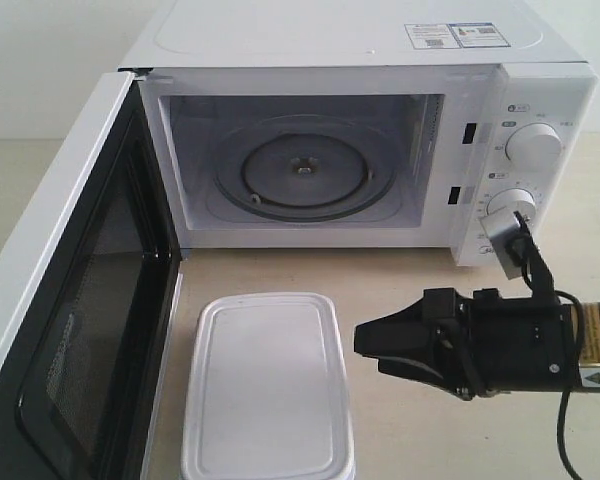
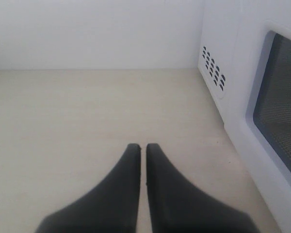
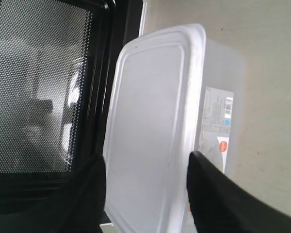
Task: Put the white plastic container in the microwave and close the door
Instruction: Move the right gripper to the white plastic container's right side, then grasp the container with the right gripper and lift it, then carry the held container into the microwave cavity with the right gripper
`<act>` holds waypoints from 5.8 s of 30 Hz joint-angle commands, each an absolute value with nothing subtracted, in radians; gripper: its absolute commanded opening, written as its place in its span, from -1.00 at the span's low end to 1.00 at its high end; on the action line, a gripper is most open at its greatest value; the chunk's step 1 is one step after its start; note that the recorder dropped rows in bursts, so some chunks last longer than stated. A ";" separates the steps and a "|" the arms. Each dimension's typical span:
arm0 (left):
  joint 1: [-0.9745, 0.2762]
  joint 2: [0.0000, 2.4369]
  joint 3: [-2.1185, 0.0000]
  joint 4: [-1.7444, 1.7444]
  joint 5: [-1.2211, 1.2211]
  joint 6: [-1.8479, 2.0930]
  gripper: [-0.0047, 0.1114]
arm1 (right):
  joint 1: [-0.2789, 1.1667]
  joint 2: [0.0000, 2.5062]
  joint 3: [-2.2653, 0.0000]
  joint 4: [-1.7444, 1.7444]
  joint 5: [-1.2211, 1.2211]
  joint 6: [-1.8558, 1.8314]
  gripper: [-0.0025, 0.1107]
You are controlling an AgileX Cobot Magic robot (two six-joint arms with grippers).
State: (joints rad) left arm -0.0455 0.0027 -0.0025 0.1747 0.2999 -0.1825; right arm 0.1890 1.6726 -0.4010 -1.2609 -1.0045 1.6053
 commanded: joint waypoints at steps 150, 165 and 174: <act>-0.042 0.000 0.000 0.169 0.296 -0.192 -0.84 | 0.607 1.526 -0.242 0.027 -1.095 1.364 -0.96; -0.042 0.000 0.000 0.169 0.296 -0.192 -0.84 | 0.860 1.712 -0.399 0.460 -1.138 1.246 -0.96; -0.042 0.000 0.000 0.169 0.296 -0.192 -0.84 | 0.860 1.712 -0.500 0.553 -1.007 1.116 -0.96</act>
